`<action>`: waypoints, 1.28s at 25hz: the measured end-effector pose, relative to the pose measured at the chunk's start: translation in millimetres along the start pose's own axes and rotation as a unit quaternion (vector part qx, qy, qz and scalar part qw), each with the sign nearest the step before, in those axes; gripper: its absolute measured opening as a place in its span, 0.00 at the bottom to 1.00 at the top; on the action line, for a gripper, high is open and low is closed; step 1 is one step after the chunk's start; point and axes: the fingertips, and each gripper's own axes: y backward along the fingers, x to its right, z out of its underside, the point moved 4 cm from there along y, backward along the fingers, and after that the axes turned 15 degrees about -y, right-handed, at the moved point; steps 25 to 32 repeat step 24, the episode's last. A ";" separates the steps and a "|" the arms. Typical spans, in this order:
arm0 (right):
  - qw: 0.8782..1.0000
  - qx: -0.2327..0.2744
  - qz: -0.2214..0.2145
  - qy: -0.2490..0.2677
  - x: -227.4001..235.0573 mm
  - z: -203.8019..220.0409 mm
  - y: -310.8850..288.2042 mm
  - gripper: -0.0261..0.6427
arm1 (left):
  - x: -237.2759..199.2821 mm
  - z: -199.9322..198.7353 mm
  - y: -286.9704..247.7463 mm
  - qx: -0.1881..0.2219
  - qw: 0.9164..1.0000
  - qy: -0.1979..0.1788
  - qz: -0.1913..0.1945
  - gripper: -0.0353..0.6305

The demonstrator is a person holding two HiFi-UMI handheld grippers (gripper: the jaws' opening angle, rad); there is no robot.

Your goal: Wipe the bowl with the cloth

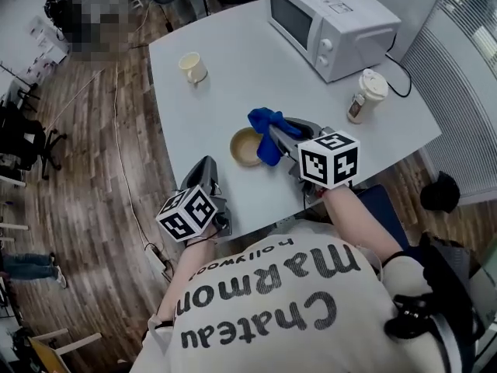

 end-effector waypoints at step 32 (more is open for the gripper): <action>0.999 -0.003 0.051 0.006 -48.4 92.4 105.7 0.16 | 42.7 60.5 150.2 0.013 0.999 -0.020 0.032 0.06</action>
